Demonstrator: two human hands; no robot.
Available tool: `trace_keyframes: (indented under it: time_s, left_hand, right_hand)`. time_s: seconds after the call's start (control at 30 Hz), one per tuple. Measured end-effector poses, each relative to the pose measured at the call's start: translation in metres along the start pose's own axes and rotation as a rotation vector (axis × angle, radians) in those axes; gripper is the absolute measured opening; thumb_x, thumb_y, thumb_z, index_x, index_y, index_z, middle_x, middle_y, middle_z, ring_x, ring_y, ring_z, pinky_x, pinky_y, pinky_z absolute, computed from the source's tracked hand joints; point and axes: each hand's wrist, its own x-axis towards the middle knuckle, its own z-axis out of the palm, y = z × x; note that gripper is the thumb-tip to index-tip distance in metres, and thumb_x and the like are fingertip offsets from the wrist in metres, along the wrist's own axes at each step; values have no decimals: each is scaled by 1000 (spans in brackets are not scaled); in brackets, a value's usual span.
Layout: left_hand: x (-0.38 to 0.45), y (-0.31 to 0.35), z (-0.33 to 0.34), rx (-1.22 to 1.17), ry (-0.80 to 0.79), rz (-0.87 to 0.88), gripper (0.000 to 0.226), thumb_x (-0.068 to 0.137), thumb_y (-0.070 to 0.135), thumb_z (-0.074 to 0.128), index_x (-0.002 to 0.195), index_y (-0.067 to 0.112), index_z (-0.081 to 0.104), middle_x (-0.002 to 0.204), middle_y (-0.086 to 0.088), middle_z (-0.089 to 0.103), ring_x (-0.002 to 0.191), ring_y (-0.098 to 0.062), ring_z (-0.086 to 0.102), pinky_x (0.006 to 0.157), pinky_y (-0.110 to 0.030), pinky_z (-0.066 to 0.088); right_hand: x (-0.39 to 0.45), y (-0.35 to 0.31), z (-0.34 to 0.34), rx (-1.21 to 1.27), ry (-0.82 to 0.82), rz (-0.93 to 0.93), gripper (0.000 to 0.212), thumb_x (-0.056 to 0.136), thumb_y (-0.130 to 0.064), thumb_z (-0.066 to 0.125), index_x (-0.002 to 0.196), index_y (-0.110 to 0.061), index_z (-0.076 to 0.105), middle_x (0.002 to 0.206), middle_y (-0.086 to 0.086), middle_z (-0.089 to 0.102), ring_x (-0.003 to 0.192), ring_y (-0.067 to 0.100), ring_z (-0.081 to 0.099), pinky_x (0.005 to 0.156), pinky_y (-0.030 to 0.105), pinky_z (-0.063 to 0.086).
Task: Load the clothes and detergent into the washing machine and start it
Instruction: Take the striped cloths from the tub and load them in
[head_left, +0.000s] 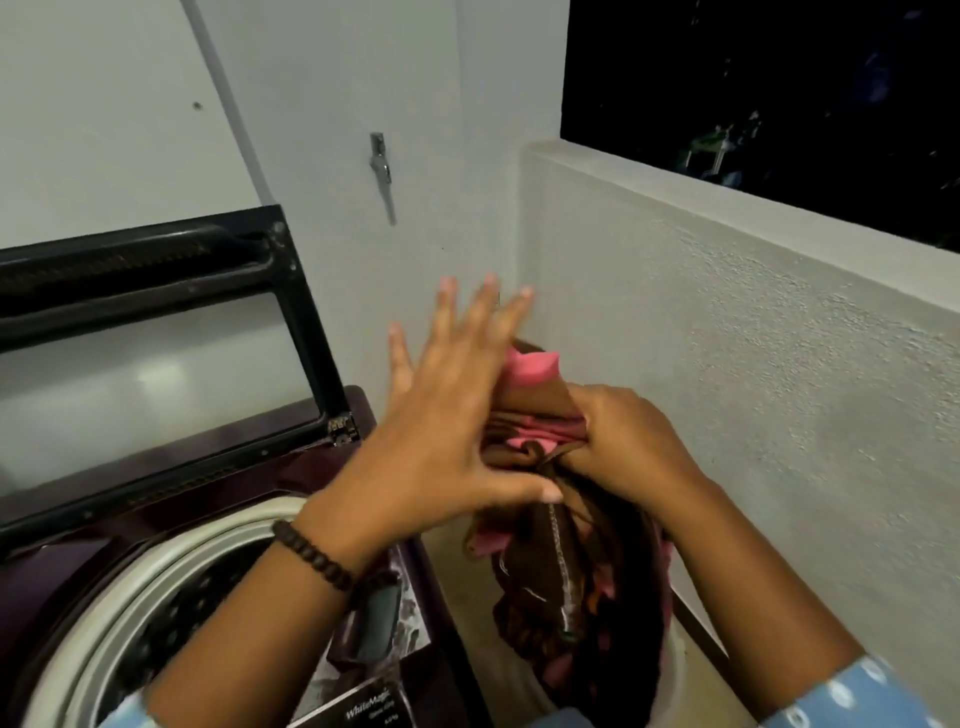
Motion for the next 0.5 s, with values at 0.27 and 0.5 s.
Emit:
trace_keyframes:
  time_s: [0.27, 0.5]
  left_hand:
    - [20, -32, 37, -27, -54, -92, 110, 67, 47, 73, 153, 34, 5, 120, 12, 64, 111, -15, 60, 113, -55, 29]
    - [33, -55, 23, -690, 169, -65, 69, 58, 18, 77, 124, 19, 56, 110, 7, 71, 101, -6, 68, 93, -27, 52]
  right_hand:
    - [-4, -32, -11, -66, 127, -81, 41, 77, -38, 68, 112, -32, 48, 92, -10, 61, 80, 14, 61, 66, 34, 52]
    - [-7, 12, 10, 794, -223, 45, 108, 62, -28, 89, 146, -39, 23, 137, -13, 51, 122, 2, 54, 100, 24, 47]
